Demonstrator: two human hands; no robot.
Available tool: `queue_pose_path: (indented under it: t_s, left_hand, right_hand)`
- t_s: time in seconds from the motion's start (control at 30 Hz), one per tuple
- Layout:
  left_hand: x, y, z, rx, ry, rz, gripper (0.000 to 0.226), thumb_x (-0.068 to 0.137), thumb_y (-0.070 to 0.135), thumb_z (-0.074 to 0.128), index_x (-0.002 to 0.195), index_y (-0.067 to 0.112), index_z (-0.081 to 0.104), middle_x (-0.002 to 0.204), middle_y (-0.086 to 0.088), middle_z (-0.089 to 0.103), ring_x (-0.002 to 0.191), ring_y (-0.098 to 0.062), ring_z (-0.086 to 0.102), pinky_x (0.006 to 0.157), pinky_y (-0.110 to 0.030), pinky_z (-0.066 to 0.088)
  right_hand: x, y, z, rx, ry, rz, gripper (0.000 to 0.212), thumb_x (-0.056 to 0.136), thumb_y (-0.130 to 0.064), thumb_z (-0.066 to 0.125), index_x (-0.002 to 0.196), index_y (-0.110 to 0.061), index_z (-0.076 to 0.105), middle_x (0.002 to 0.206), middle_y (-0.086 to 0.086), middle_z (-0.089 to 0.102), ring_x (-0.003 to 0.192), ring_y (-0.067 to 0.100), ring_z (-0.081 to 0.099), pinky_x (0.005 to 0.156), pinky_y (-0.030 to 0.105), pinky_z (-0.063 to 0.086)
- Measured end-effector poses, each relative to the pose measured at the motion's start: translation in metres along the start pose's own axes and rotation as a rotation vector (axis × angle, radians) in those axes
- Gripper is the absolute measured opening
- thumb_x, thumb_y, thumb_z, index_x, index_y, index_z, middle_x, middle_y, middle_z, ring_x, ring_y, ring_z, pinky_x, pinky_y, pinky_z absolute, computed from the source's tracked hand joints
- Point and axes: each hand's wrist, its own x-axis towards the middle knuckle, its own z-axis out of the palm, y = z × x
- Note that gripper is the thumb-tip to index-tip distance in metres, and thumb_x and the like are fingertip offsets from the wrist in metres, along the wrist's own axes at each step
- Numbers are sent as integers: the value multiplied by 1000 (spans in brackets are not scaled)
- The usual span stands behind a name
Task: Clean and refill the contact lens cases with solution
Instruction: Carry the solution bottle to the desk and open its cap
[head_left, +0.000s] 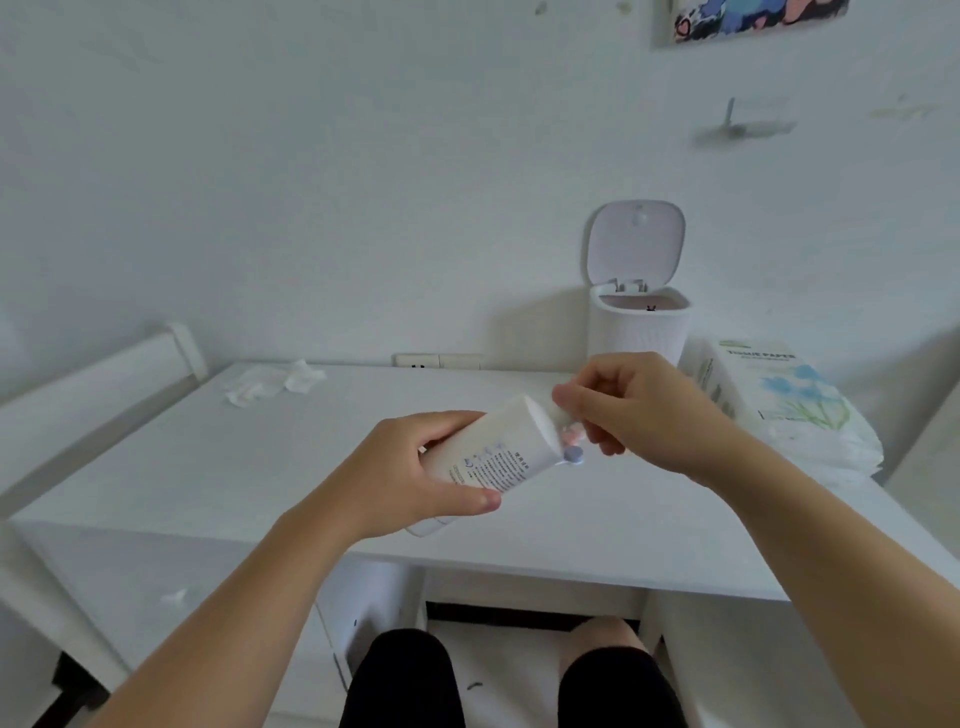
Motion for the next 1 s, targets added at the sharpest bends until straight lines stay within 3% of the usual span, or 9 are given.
queue_pose_path:
  t_s: [0.03, 0.13, 0.2, 0.33, 0.43, 0.53, 0.7, 0.9, 1.0]
  left_hand:
    - [-3, 1, -1, 2, 7, -2, 64, 64, 53, 87, 122, 59, 60, 111, 30, 69, 98, 8, 66, 72, -4, 48]
    - [-8, 2, 1, 9, 16, -4, 63, 64, 54, 86, 122, 58, 60, 112, 28, 69, 100, 6, 66, 73, -6, 49]
    - [-10, 4, 4, 16, 21, 3, 62, 64, 55, 86, 121, 59, 60, 112, 29, 69, 100, 7, 66, 74, -5, 48]
    - [-8, 5, 13, 9, 20, 14, 61, 63, 53, 87, 117, 63, 59, 111, 30, 69, 100, 9, 65, 75, -3, 45]
    - [-4, 4, 18, 4, 6, 17, 61, 63, 52, 87, 116, 64, 59, 112, 30, 68, 101, 9, 65, 76, -3, 45]
    - [2, 3, 19, -11, 7, 14, 60, 63, 52, 87, 114, 65, 59, 111, 31, 68, 101, 8, 65, 75, -3, 46]
    - [11, -3, 20, -42, 3, -3, 58, 64, 51, 87, 115, 63, 59, 111, 29, 69, 100, 7, 65, 74, -4, 48]
    - [25, -32, 16, -115, 9, -73, 56, 67, 53, 84, 117, 59, 60, 112, 26, 71, 100, 0, 69, 72, -18, 58]
    - [36, -47, 15, -154, 83, -103, 55, 67, 53, 83, 117, 56, 61, 112, 25, 71, 100, 0, 69, 73, -12, 55]
  right_hand:
    - [-3, -2, -4, 26, -87, -6, 6, 88, -29, 73, 82, -27, 72, 70, -1, 72, 59, 8, 65, 60, 20, 54]
    - [-11, 0, -9, 54, -158, 0, 29, 76, -41, 76, 105, -38, 72, 96, -8, 72, 82, 8, 71, 75, 25, 59]
    - [-16, 1, -2, 99, -42, -1, 25, 78, -48, 73, 97, -32, 74, 90, -5, 74, 77, 9, 72, 69, 24, 58]
    - [-20, 8, 2, 88, 106, 51, 26, 89, -35, 71, 70, -18, 70, 61, 0, 70, 53, 9, 61, 53, 20, 49]
    - [-22, 13, -6, 170, 4, 65, 3, 87, -17, 74, 85, -16, 75, 71, 0, 73, 59, 9, 64, 59, 20, 52]
    - [-18, 17, -9, 242, -26, 68, 17, 86, -16, 76, 103, -20, 75, 90, 2, 74, 73, 14, 70, 68, 22, 56]
    - [-2, 23, -4, 133, 43, 37, 12, 87, -29, 74, 78, -21, 76, 69, 2, 72, 60, 9, 63, 61, 20, 52]
    - [26, 50, -8, 289, 88, -27, 16, 89, -15, 75, 101, -24, 74, 82, 4, 68, 72, 13, 66, 72, 24, 55]
    - [44, 71, -8, 305, 168, 36, 23, 85, -13, 79, 104, -21, 69, 90, 8, 68, 77, 15, 65, 76, 30, 55]
